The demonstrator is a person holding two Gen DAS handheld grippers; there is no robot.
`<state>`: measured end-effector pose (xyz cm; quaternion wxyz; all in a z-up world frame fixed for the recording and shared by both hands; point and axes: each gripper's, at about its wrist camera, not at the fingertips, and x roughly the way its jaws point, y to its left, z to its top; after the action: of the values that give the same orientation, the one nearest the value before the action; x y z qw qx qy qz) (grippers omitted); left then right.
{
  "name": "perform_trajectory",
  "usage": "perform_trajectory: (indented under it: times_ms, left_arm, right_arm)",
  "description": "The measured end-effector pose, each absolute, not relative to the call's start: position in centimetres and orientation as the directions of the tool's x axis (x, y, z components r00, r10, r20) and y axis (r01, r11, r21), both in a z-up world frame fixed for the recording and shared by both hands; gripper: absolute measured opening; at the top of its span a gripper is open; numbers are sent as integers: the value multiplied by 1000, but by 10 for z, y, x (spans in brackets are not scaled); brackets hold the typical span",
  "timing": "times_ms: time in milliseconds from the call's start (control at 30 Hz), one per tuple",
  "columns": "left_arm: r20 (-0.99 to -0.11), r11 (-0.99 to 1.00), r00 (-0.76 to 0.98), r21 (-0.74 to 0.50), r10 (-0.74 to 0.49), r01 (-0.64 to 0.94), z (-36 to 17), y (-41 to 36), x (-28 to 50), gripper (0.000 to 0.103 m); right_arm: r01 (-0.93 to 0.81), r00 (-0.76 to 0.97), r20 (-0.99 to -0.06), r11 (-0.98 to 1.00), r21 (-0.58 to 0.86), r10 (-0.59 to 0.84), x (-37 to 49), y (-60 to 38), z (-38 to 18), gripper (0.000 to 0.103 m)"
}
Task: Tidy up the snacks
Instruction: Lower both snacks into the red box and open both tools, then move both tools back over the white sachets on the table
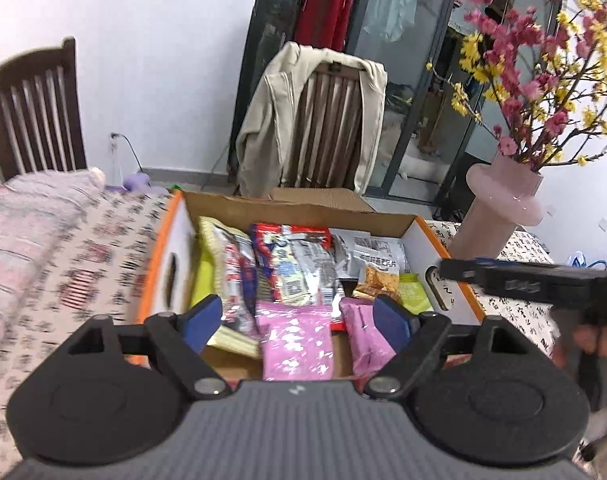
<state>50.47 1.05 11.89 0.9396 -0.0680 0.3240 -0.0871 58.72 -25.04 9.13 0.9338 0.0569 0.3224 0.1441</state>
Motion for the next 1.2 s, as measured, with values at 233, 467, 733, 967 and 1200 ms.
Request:
perform_trajectory:
  times_ms: [233,467,733,967,1200]
  left_arm:
    - [-565,986,809,-124,-164,113,141,28,448,91]
    - [-550,984,816,-100,-177,146,147,16,375,96]
    - [-527,966,810,-140,-259,217,125,3,269,99]
    - [-536,966,805,-175,-254,188,91,-8,192,99]
    - [-562,961,781,-202,-273,190,63,-28,141,99]
  right_arm:
    - [-180,802,-543,967,180,250,528,-290,125,69]
    - [-215,826,-495,962,167,270,457,-290,139,82]
    - [-294,838,-442,947,131,321,348,-281,119,87]
    - [-341,837,-413,932,120,359,247,-267,81,87]
    - [-353,828,-434,932,86,354,167,-259,44,88]
